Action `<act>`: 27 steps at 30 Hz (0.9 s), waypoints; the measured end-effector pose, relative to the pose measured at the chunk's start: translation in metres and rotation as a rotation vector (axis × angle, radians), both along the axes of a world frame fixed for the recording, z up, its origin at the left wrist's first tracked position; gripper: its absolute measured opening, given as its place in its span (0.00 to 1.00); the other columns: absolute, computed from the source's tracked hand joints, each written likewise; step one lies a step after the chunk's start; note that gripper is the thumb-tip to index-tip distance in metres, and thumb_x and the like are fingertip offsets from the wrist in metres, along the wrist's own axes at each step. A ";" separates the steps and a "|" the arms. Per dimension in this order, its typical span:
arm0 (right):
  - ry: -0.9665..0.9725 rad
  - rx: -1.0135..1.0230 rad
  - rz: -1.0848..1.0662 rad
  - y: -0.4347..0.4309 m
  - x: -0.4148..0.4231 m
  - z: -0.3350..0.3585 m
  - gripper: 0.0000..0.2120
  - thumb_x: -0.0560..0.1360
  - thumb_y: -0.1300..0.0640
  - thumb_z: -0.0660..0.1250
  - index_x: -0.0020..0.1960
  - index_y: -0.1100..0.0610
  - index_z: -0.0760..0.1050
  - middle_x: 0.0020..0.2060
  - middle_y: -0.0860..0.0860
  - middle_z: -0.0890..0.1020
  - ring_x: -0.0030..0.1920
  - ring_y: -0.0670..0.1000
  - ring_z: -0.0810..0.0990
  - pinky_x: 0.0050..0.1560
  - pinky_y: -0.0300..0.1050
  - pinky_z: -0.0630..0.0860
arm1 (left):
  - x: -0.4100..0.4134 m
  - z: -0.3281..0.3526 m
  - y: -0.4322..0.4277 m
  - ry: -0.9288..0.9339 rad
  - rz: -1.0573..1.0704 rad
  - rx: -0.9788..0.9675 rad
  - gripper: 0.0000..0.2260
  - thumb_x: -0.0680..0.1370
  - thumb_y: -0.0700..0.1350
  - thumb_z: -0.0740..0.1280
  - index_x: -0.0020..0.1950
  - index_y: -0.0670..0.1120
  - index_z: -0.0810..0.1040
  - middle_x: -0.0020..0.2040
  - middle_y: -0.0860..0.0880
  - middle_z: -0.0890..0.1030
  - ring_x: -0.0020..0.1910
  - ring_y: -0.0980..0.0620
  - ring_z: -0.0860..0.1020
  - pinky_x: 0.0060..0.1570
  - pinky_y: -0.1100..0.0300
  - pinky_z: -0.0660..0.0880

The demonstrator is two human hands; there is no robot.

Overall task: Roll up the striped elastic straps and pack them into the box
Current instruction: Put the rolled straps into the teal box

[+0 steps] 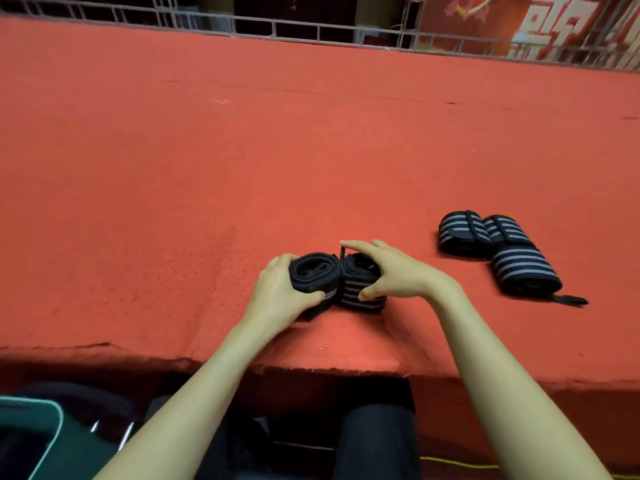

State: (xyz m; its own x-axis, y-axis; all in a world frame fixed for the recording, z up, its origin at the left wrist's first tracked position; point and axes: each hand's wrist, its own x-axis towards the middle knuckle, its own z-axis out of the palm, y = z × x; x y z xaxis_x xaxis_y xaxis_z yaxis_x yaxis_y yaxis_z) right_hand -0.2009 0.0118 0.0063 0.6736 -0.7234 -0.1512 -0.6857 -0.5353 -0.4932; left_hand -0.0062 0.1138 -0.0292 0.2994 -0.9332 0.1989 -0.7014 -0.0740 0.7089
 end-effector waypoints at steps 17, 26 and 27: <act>-0.189 -0.113 0.279 0.050 0.142 0.014 0.31 0.64 0.58 0.77 0.63 0.52 0.68 0.55 0.51 0.73 0.55 0.49 0.71 0.53 0.36 0.66 | 0.117 0.017 0.109 0.129 0.346 -0.152 0.25 0.62 0.44 0.79 0.56 0.48 0.75 0.52 0.52 0.78 0.53 0.53 0.75 0.49 0.67 0.65; -0.273 -0.041 0.608 0.129 0.270 0.003 0.29 0.65 0.57 0.76 0.62 0.52 0.68 0.54 0.50 0.73 0.54 0.47 0.72 0.53 0.35 0.67 | 0.180 -0.017 0.230 0.221 0.815 -0.152 0.24 0.63 0.44 0.79 0.55 0.49 0.74 0.53 0.50 0.77 0.50 0.52 0.74 0.50 0.60 0.67; -0.279 -0.033 0.646 0.140 0.283 -0.001 0.29 0.65 0.58 0.76 0.62 0.53 0.68 0.54 0.50 0.73 0.54 0.47 0.72 0.53 0.33 0.66 | 0.184 -0.023 0.242 0.224 0.860 -0.139 0.24 0.63 0.44 0.78 0.55 0.48 0.74 0.53 0.50 0.76 0.50 0.52 0.73 0.49 0.60 0.66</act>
